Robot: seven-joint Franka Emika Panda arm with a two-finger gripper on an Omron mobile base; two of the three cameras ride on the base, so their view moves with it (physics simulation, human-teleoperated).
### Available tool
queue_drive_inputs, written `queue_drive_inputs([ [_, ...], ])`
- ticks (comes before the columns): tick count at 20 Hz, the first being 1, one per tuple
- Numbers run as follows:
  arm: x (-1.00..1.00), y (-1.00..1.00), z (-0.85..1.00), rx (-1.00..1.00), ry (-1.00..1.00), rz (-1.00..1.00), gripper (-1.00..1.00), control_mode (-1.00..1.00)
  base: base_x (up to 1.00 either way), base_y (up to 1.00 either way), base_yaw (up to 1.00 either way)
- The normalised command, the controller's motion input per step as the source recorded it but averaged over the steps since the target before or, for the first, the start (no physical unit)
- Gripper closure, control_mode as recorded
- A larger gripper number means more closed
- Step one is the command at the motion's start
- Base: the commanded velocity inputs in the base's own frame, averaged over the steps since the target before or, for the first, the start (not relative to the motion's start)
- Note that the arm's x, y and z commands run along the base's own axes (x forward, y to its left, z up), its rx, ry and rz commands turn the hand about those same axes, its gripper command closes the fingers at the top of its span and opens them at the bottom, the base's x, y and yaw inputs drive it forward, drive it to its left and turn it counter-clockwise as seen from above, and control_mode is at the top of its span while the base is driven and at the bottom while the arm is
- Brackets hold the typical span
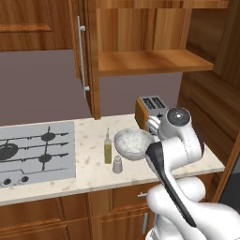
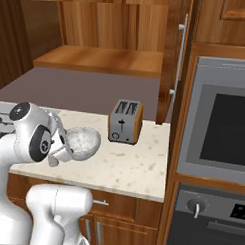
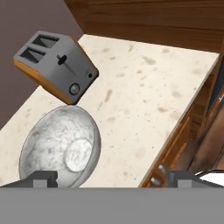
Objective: Retrieve the bottle and the shaker from the cabinet and place them next to the mixing bowl on the counter. Then add garlic from the fridge to the mixing bowl.
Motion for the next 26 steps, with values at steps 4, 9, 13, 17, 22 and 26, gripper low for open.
queue_drive_inputs([
  [4,-0.18,-0.39,-0.19,0.04,0.02,0.00,-1.00,-1.00,0.00,0.00,0.00],
  [9,-0.30,-0.27,-0.08,0.02,0.00,0.00,-1.00,-1.00,0.00,0.00,0.00],
  [13,-0.25,-0.08,0.00,0.00,0.00,0.00,-1.00,-1.00,0.00,0.00,0.00],
  [17,-0.02,0.00,0.00,0.00,-0.02,0.00,-1.00,-1.00,0.00,0.00,0.00],
  [22,-0.01,0.00,0.00,0.00,-0.02,0.00,-1.00,-1.00,0.00,0.00,0.00],
  [26,0.00,0.00,0.00,0.00,0.00,0.00,-1.00,-1.00,0.00,0.00,0.00],
])
